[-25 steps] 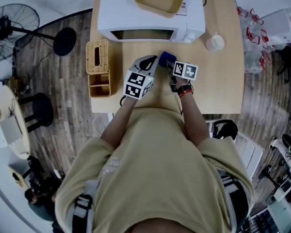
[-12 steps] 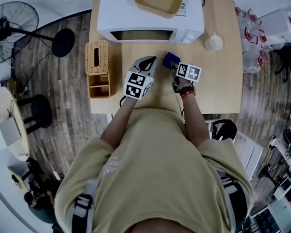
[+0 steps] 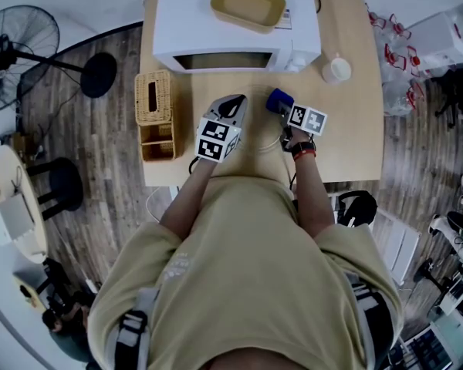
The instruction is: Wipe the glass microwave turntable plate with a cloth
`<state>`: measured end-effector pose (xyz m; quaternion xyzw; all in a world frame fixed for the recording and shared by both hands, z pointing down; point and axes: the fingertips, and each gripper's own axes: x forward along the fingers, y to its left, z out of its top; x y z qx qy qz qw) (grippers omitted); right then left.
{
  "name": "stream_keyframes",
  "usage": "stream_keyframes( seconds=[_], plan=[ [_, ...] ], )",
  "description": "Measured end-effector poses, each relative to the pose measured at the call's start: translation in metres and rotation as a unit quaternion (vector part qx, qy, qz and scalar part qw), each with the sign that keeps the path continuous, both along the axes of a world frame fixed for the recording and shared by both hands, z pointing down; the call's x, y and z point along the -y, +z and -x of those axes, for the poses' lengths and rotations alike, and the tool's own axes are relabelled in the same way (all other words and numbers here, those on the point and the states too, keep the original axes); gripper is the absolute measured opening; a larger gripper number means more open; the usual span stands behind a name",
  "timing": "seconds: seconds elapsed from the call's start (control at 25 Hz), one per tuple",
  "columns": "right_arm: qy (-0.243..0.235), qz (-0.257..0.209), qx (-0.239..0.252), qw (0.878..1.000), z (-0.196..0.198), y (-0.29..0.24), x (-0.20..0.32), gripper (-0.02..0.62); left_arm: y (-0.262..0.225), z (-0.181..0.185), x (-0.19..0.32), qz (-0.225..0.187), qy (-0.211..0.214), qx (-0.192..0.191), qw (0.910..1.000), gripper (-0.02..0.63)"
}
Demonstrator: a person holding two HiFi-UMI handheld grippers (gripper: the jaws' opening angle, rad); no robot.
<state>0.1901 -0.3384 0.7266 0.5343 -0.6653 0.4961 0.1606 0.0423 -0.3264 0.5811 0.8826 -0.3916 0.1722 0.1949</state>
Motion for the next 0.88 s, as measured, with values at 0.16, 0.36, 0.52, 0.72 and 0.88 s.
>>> stream_keyframes(
  seconds=[0.16, 0.36, 0.52, 0.72, 0.88],
  plan=[
    [0.007, -0.003, -0.009, 1.000, -0.008, -0.001, 0.000, 0.158, 0.001, 0.005, 0.002, 0.000, -0.006, -0.001, 1.0000, 0.018],
    [0.005, -0.008, -0.016, 1.000, -0.006, -0.001, -0.003, 0.158, 0.001, 0.013, -0.001, 0.001, -0.010, -0.001, 0.9999, 0.018],
    [0.011, -0.012, 0.002, 1.000, -0.005, -0.003, -0.004, 0.153, -0.002, 0.017, -0.003, -0.001, -0.013, -0.005, 0.9999, 0.018],
    [0.006, -0.021, 0.054, 0.998, 0.018, -0.010, -0.002, 0.137, -0.001, 0.025, -0.005, 0.001, -0.021, -0.005, 0.9998, 0.018],
    [-0.033, -0.027, 0.073, 0.996, 0.053, -0.019, 0.000, 0.137, 0.000, 0.030, -0.006, 0.002, -0.027, -0.007, 0.9996, 0.018]
  ],
)
